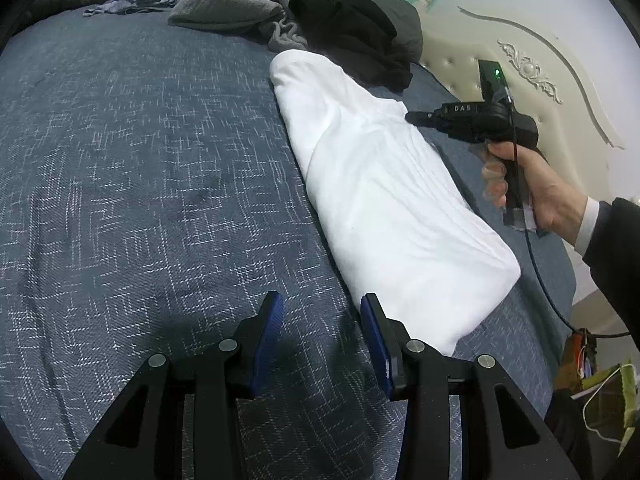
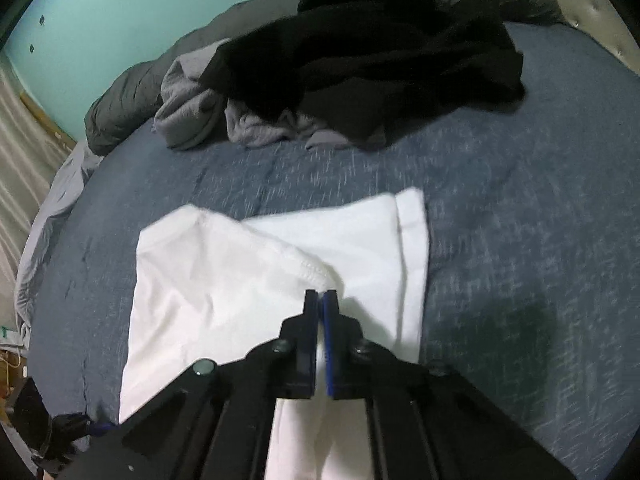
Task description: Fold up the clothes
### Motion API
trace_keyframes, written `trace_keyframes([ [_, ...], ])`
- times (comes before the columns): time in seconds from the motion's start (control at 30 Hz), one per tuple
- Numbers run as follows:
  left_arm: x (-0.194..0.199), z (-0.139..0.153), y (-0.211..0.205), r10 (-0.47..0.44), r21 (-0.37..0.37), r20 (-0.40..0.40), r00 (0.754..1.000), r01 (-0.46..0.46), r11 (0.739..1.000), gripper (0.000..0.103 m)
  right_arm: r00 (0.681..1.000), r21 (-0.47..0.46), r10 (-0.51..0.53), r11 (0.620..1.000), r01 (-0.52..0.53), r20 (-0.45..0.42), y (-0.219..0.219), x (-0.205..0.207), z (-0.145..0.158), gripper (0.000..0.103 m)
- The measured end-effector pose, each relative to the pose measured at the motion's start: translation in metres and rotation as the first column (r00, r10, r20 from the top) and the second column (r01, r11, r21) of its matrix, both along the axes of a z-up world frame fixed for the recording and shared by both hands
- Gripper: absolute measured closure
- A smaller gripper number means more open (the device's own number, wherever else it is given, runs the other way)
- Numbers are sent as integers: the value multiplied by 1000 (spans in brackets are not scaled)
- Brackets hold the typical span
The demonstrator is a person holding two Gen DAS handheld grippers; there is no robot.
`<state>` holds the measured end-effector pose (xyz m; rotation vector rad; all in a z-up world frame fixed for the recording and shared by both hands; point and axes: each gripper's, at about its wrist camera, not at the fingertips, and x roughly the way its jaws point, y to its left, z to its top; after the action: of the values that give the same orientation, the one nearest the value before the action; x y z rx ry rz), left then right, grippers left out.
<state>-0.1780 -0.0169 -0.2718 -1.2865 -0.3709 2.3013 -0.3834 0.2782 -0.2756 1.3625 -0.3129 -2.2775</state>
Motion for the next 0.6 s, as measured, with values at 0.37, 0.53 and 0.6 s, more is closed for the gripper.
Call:
trace_keyframes([
  [0.37,-1,2,1,0,5,-4,1000,0,1000,59,1000,-39,-16,999,16,-4,8,0,8,81],
  [0.53,-2,3,4,-3,3,-8,1000,3,1000,59,1000,-12,-13,1000,13,-9,10,7,2,63],
  [0.6,-2,3,5,-5,1,-10,1000,5,1000,59,1000,1,-11,1000,11,-11,10,11,0,99],
])
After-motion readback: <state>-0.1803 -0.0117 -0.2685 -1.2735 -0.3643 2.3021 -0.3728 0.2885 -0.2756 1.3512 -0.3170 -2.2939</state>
